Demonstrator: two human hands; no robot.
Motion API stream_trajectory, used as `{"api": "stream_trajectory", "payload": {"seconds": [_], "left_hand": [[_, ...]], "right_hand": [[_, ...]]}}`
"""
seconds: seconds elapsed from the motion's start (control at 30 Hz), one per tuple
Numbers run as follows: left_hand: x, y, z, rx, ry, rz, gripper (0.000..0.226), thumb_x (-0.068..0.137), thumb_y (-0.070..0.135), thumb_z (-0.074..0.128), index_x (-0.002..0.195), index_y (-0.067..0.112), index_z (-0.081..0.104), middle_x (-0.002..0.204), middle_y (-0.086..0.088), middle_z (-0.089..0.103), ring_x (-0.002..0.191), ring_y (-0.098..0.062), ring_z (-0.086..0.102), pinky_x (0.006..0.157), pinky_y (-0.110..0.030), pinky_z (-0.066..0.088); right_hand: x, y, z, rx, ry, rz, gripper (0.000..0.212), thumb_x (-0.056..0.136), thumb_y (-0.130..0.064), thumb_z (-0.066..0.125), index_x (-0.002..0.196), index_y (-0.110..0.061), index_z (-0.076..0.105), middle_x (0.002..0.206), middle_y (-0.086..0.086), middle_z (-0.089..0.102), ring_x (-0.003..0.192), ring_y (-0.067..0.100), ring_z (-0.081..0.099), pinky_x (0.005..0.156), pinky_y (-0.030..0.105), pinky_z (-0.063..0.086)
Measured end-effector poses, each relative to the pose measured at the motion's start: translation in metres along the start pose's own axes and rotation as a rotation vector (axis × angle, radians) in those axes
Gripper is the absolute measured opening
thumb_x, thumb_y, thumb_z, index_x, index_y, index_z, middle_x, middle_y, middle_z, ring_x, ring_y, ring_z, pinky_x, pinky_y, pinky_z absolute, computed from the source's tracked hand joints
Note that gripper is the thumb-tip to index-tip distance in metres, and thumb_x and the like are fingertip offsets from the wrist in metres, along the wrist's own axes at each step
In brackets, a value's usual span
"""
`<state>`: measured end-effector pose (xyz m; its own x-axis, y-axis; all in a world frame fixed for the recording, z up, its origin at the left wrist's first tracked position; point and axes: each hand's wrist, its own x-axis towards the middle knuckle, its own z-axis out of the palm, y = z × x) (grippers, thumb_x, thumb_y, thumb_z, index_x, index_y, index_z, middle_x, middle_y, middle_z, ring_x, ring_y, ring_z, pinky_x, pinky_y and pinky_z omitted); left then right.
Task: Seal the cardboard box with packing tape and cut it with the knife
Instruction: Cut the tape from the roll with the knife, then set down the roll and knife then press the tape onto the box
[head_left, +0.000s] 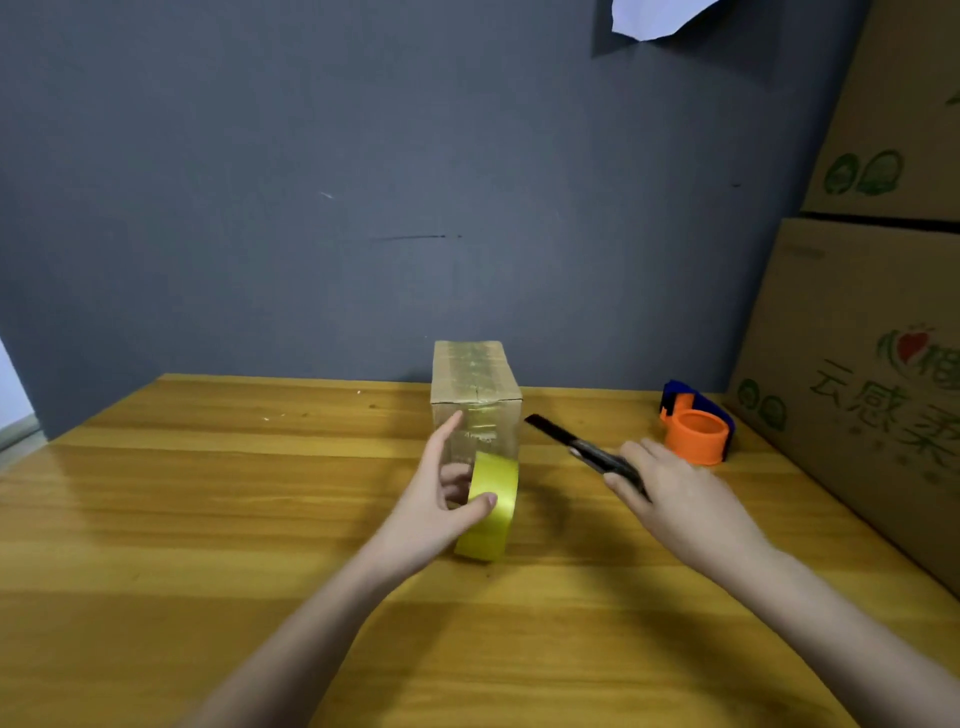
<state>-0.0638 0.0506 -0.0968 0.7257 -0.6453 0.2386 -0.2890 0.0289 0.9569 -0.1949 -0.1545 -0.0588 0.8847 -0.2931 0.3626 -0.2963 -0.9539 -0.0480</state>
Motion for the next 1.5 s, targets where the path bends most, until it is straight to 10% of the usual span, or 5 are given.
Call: {"api": "stream_trajectory", "payload": {"seconds": [0.23, 0.53, 0.77, 1.13, 1.5], "left_hand": [[0.002, 0.003, 0.054, 0.489, -0.067, 0.158, 0.082, 0.087, 0.024, 0.061, 0.140, 0.051, 0.005, 0.134, -0.002, 0.055, 0.119, -0.016, 0.056, 0.100, -0.037, 0.047], [0.024, 0.002, 0.142, 1.095, -0.172, 0.345, 0.077, 0.090, 0.009, 0.047, 0.149, 0.019, -0.003, 0.111, -0.016, 0.064, 0.096, -0.032, 0.059, 0.090, -0.042, 0.047], [0.042, -0.031, 0.161, 1.240, -0.044, 0.592, 0.088, 0.043, 0.025, 0.081, 0.124, 0.018, 0.047, 0.062, 0.005, 0.068, 0.057, -0.011, 0.064, 0.058, -0.017, 0.049], [0.049, -0.050, 0.163, 1.150, 0.163, 0.540, 0.033, 0.073, 0.045, 0.046, 0.097, 0.028, 0.062, 0.080, 0.011, 0.070, 0.081, -0.011, 0.066, 0.092, -0.031, 0.027], [0.043, -0.048, 0.165, 1.157, 0.050, 0.478, 0.031, 0.074, 0.042, 0.043, 0.098, 0.030, 0.059, 0.084, 0.010, 0.069, 0.085, -0.012, 0.063, 0.095, -0.035, 0.027]], "right_hand": [[-0.003, 0.053, 0.038, 0.727, -0.185, 0.498, 0.033, 0.095, -0.032, 0.050, 0.125, -0.018, 0.051, 0.084, 0.005, 0.061, 0.067, 0.019, 0.053, 0.058, 0.032, 0.041], [-0.020, 0.071, 0.062, 0.060, -0.064, 0.534, 0.037, 0.090, -0.036, 0.053, 0.125, -0.025, 0.053, 0.119, 0.004, 0.055, 0.103, 0.028, 0.062, 0.077, 0.037, 0.051], [-0.025, 0.079, 0.070, -0.086, -0.034, 0.552, 0.038, 0.093, -0.042, 0.045, 0.119, -0.018, 0.058, 0.119, 0.006, 0.051, 0.110, 0.025, 0.054, 0.079, 0.035, 0.049], [-0.026, 0.059, 0.078, -0.171, 0.170, 0.313, 0.026, 0.064, -0.022, 0.071, 0.088, -0.015, 0.067, 0.083, 0.004, 0.067, 0.077, 0.029, 0.060, 0.061, 0.037, 0.045], [-0.022, 0.058, 0.085, -0.243, 0.191, 0.267, 0.028, 0.055, -0.017, 0.078, 0.079, -0.009, 0.065, 0.072, 0.008, 0.068, 0.068, 0.032, 0.061, 0.054, 0.036, 0.045]]}}
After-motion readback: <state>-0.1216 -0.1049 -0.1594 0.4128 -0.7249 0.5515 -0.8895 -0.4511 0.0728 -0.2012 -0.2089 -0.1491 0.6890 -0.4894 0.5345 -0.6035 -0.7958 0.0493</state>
